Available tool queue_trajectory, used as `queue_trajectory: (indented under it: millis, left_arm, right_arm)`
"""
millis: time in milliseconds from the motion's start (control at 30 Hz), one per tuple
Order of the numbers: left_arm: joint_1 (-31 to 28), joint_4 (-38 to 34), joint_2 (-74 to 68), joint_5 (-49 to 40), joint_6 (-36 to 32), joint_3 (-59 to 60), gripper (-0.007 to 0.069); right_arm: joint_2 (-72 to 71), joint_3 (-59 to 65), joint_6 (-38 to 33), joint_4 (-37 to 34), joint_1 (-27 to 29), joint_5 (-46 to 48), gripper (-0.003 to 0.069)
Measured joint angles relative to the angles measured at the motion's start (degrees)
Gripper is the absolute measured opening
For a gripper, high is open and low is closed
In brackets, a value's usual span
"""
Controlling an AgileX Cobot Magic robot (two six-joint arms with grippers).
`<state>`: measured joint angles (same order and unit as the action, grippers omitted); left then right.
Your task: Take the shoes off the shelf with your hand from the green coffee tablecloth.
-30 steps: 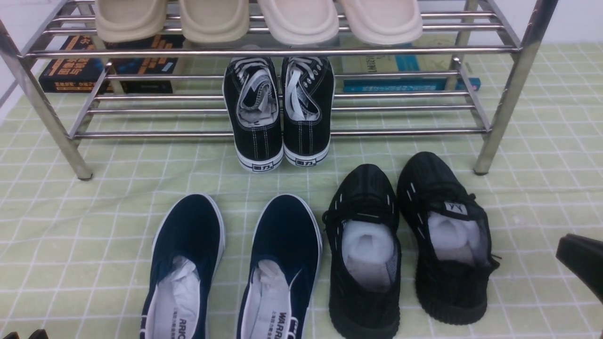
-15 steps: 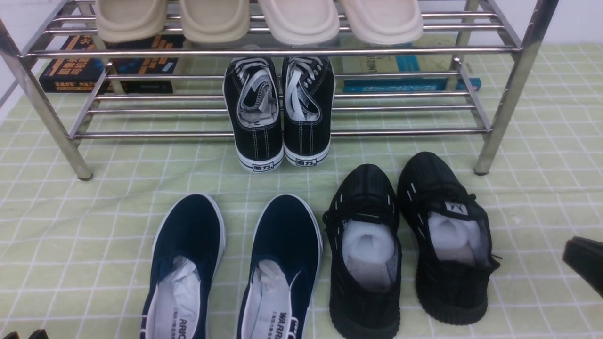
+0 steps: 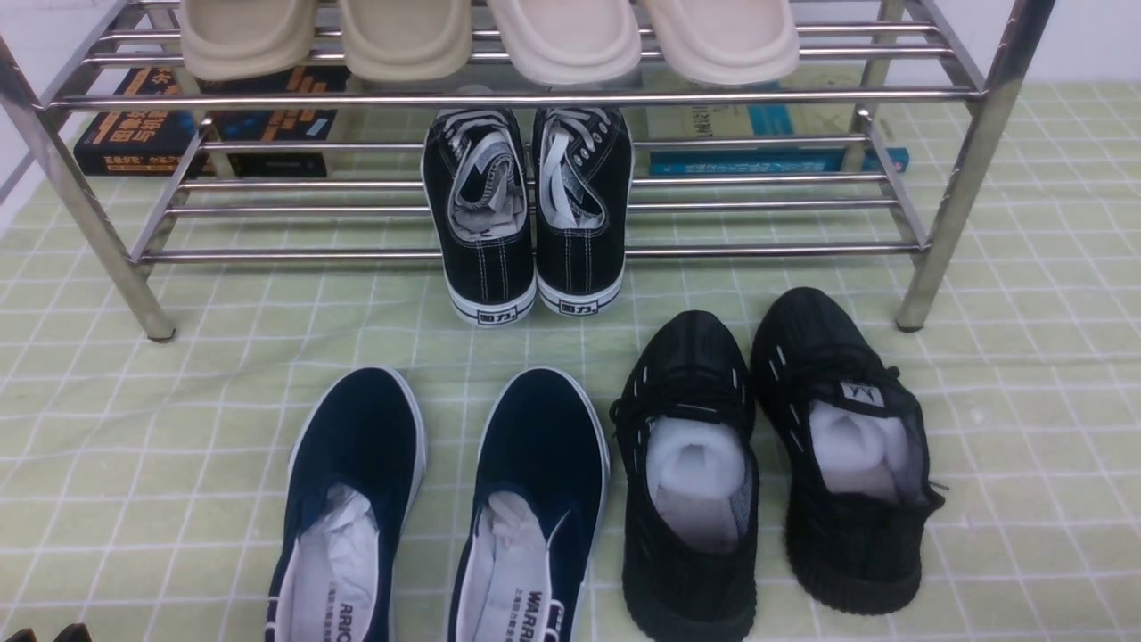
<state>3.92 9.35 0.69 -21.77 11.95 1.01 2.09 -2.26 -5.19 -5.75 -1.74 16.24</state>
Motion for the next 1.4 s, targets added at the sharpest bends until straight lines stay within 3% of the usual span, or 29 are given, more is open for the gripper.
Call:
queue_trajectory:
  millis: [167,433,733,1400]
  left_arm:
    - [0.0,0.0,0.0,0.0,0.0,0.0,0.0242]
    - [0.0,0.0,0.0,0.0,0.0,0.0,0.0242]
    - [0.0,0.0,0.0,0.0,0.0,0.0,0.0242]
    - [0.0,0.0,0.0,0.0,0.0,0.0,0.0242]
  right_arm:
    - [-2.59,3.62,-0.04,0.23,5.05,3.07,0.0013]
    - [-2.63,3.09,0.19,0.99,3.13,5.97,0.002]
    - [-2.63,3.05,5.19,2.12,2.64,6.17,0.0027]
    - [-2.63,3.05,5.19,2.35,2.64,6.17,0.0054]
